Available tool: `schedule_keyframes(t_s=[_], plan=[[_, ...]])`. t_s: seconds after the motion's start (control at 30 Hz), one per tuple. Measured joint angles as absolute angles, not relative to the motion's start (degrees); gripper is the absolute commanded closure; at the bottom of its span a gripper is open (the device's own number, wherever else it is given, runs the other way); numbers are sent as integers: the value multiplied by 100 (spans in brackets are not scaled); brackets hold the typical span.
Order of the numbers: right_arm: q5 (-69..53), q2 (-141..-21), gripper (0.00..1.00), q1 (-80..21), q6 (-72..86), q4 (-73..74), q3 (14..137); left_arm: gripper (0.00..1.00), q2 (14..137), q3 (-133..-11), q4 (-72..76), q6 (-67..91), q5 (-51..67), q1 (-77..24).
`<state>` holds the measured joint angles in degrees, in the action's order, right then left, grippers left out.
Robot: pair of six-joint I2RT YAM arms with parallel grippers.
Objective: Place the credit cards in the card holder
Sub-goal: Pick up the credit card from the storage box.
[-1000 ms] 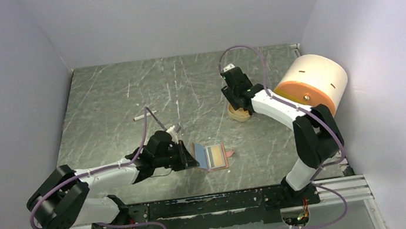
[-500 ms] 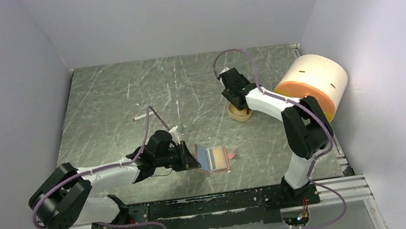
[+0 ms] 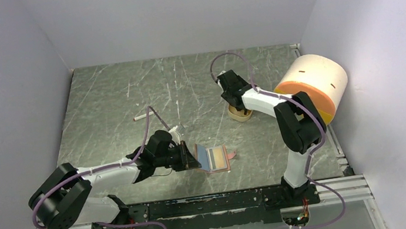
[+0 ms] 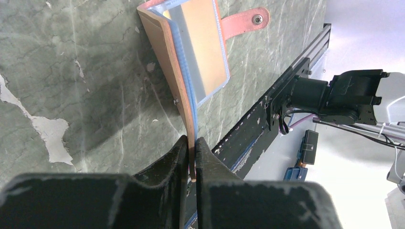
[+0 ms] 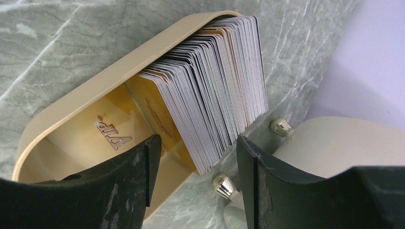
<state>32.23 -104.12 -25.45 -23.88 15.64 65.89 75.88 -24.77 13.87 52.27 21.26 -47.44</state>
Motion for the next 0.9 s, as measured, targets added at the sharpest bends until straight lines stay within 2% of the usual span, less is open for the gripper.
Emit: schedule_keyframes(t_s=[0.9], plan=[[3673, -10600, 61, -2556, -2453, 1507, 6689, 87, 7415, -2265, 1474, 5293, 2123, -4744]])
